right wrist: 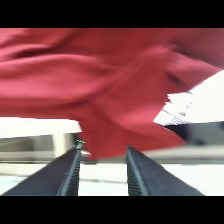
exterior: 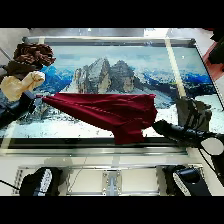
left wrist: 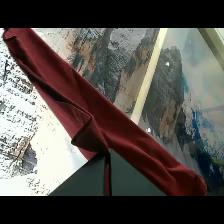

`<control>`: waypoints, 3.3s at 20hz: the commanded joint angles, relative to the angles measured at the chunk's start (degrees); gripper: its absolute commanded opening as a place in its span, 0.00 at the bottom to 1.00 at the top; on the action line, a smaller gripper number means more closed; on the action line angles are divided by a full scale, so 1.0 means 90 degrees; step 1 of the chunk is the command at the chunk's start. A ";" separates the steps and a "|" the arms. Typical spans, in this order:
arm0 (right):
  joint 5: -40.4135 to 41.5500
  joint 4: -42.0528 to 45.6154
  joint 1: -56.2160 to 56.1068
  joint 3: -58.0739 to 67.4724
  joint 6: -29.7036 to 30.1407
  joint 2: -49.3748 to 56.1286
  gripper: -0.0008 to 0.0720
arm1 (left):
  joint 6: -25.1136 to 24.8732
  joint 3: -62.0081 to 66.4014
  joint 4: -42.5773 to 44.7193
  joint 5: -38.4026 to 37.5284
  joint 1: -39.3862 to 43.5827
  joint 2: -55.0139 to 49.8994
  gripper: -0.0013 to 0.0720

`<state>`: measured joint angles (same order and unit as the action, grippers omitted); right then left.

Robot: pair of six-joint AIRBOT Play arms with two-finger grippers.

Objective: Fold the shirts.

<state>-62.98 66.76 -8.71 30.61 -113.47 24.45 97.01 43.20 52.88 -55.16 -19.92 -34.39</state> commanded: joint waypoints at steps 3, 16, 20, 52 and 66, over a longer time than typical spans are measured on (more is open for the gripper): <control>0.1205 -0.0869 -0.0002 -0.1370 0.0335 0.0916 0.47 | -0.0199 0.0058 0.0151 -0.0141 0.0000 0.0036 0.03; 0.2708 -0.4452 0.0002 -0.0923 0.4447 0.4012 0.17 | -0.0282 0.0058 0.0379 -0.0151 0.0000 0.0036 0.03; 0.1821 -0.4068 0.0005 -0.0265 0.4352 0.3827 0.04 | -0.0279 0.0058 0.0391 -0.0168 0.0000 0.0036 0.03; 0.2720 -0.1540 0.1093 0.3368 0.3487 0.6635 0.03 | 0.0797 0.0874 0.3696 0.2106 0.2016 -0.3755 0.02; 0.0945 -0.1304 0.2271 0.4631 0.4109 0.6749 0.65 | 0.0661 0.2560 0.2914 0.1498 0.2018 -0.4233 1.00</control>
<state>-45.74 52.31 7.18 67.88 -77.78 85.45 104.16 60.36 84.16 -39.53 -1.83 -72.38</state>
